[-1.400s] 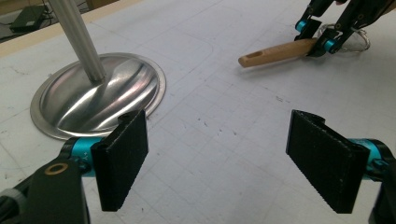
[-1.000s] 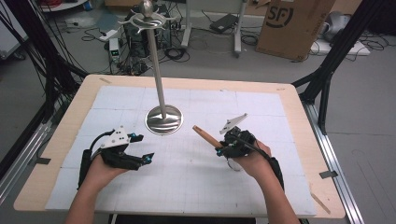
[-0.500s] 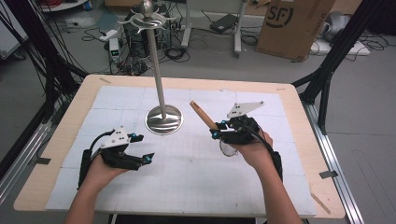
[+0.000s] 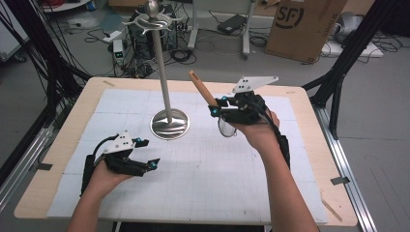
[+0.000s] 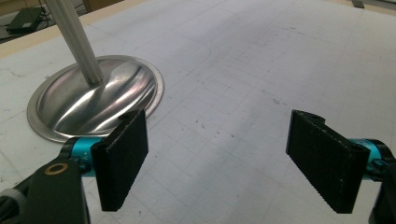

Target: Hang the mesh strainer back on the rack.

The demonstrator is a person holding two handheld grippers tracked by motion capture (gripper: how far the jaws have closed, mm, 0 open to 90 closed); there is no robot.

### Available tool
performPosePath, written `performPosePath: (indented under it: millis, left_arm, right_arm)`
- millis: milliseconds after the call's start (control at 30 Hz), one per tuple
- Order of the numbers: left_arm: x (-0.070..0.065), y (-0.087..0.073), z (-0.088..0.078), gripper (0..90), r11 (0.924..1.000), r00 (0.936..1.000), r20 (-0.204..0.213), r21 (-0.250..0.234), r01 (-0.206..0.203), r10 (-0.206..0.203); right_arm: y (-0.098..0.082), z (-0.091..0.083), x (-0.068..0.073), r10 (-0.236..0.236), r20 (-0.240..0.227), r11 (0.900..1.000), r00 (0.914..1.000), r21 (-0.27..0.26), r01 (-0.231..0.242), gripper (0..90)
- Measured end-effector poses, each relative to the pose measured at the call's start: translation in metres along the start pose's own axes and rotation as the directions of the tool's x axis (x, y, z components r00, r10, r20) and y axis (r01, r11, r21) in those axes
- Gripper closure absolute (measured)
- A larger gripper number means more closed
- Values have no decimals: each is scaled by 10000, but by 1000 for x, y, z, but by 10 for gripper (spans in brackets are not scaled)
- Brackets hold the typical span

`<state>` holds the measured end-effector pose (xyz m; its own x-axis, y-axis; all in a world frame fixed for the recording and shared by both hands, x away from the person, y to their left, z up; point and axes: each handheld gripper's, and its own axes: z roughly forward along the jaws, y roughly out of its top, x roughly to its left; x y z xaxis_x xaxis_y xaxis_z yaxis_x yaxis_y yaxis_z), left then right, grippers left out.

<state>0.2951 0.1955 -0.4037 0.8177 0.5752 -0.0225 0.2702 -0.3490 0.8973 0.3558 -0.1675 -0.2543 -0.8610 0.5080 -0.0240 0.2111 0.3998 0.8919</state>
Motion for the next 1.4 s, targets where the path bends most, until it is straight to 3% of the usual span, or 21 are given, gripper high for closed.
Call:
performPosePath:
  millis: [333,500,633,700,767,900,1233,1400]
  left_arm:
    - [-1,0,0,215,10000,10000,40,-29,-10,10]
    - [-1,1,1,215,10000,10000,80,-26,-31,31]
    - [-2,1,2,215,10000,10000,76,7,-34,34]
    - [-2,1,2,216,10000,9999,98,8,-52,52]
    - [-3,1,3,215,10000,9999,125,-6,-46,46]
    - [-3,1,3,215,10000,9999,113,1,-51,51]
    - [-5,2,4,215,10000,9998,203,-71,-54,56]
    - [-4,2,3,215,10000,9998,216,-89,-45,47]
  right_arm:
    - [37,-1,-4,-564,134,9972,9983,-477,570,682]
    - [49,-1,-6,-454,56,9968,9990,-662,457,682]
    - [58,0,-9,-625,228,9944,9978,-839,642,682]
    - [64,-1,-9,-414,212,9956,9989,-833,431,682]
    - [69,0,-11,-478,295,9942,9984,-954,504,682]
    - [79,4,-9,-447,326,9956,9985,-813,473,681]
    - [90,15,-13,-490,358,9958,9982,-759,516,682]
    - [91,20,-18,-286,391,9972,9988,-673,312,682]
